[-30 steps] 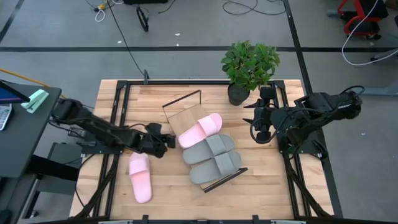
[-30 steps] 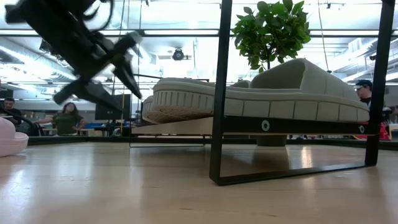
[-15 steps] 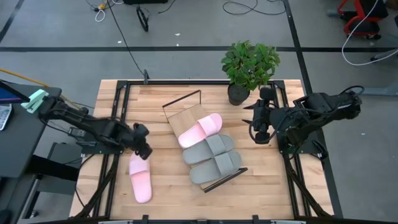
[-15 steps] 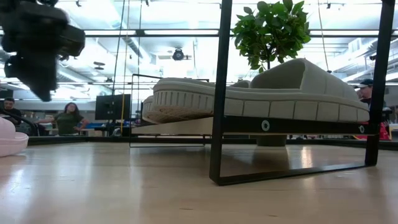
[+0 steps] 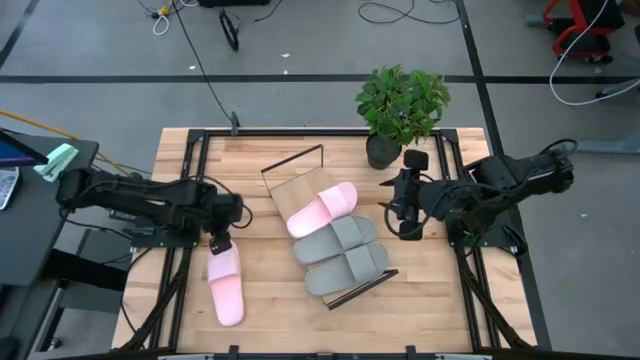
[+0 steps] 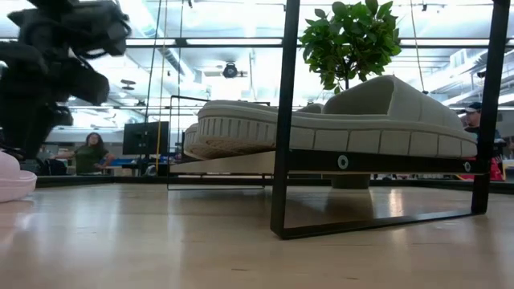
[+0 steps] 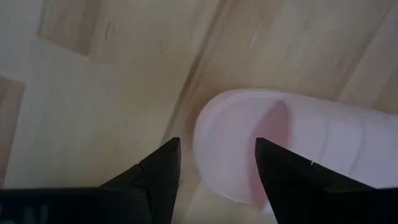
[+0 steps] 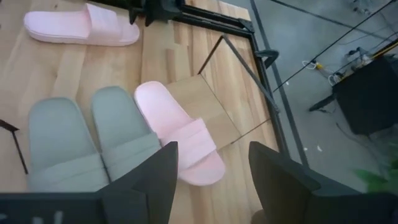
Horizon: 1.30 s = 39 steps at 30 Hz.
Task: Pick and place slides into the shelf
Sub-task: Put the pink slide on the shelf
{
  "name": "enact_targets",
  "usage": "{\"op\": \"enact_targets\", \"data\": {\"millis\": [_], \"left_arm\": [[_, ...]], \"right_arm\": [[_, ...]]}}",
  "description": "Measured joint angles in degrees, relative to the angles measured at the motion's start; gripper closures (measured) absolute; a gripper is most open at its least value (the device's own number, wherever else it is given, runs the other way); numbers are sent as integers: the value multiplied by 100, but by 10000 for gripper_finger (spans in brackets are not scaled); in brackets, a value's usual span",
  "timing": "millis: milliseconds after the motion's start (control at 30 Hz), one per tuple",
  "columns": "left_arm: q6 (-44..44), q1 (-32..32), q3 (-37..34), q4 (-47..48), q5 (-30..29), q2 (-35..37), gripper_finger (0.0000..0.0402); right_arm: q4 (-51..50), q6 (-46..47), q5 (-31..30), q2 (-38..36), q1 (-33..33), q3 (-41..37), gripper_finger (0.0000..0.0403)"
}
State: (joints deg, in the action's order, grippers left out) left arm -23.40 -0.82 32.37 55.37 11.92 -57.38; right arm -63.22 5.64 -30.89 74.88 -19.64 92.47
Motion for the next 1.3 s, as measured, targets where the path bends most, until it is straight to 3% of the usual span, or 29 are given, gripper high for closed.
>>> {"op": "enact_targets", "data": {"millis": [100, 433, 633, 800, 967, 1300], "left_arm": [[184, -301, -6, -59, 399, -86, 191], [12, -711, -4, -287, 361, -634, 193], [309, -720, 29, -598, 1252, -1023, 194], [363, -722, 33, -487, 1752, -909, 202], [375, -706, 72, -475, 2666, -785, 215], [355, -220, 66, 150, 2656, -788, 215]], "right_arm": [[30, 83, 74, 92, 0, 0, 200], [259, 189, 144, 313, -2, 0, 200], [297, 231, 203, 362, -2, 0, 200], [293, 231, 251, 362, -2, 0, 200], [293, 227, 249, 362, -2, 0, 200], [304, 211, 275, 360, -2, -2, 200]]}}
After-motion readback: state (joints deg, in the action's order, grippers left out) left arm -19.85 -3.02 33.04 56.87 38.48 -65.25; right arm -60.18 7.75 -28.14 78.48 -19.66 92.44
